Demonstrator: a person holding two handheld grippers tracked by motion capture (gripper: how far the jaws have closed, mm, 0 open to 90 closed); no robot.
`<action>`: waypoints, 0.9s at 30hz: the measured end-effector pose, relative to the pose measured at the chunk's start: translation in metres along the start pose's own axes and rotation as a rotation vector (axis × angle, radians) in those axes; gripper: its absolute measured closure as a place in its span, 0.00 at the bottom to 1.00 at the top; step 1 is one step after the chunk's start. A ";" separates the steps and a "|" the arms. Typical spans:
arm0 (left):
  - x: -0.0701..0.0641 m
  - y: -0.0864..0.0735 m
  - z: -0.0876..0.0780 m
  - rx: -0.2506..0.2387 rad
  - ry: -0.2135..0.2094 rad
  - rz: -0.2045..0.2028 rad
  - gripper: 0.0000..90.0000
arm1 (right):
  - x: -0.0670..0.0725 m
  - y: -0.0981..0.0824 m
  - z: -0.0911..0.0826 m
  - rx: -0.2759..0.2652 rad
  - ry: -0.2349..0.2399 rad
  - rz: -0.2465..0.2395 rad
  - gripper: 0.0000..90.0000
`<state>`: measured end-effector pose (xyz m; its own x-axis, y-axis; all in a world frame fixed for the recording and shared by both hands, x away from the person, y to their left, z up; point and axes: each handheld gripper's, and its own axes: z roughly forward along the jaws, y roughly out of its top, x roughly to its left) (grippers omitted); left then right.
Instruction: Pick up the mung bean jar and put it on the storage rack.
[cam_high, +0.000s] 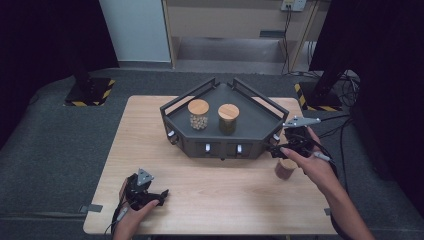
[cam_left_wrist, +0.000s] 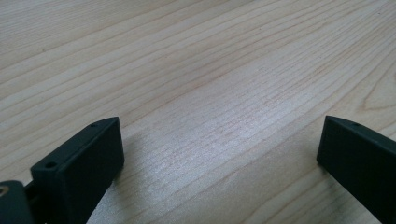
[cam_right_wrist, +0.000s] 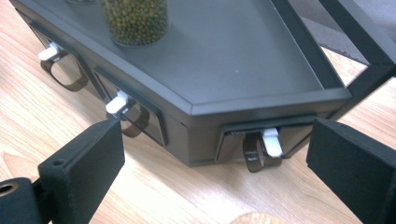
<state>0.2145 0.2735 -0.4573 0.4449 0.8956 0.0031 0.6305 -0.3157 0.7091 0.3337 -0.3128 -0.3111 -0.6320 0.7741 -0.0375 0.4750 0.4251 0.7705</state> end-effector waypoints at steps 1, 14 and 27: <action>0.000 0.000 0.000 0.000 0.000 0.000 0.00 | 0.000 -0.002 -0.001 0.000 -0.004 -0.001 0.05; 0.000 0.000 0.000 0.000 -0.001 0.000 0.00 | -0.007 -0.023 -0.010 0.003 -0.034 0.015 0.04; 0.000 0.000 0.000 0.001 -0.001 -0.001 0.00 | -0.012 -0.042 -0.015 0.003 -0.049 0.036 0.04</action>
<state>0.2147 0.2735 -0.4572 0.4450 0.8955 0.0022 0.6312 -0.3153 0.7086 0.3124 -0.3473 -0.3333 -0.5839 0.8108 -0.0414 0.4986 0.3985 0.7698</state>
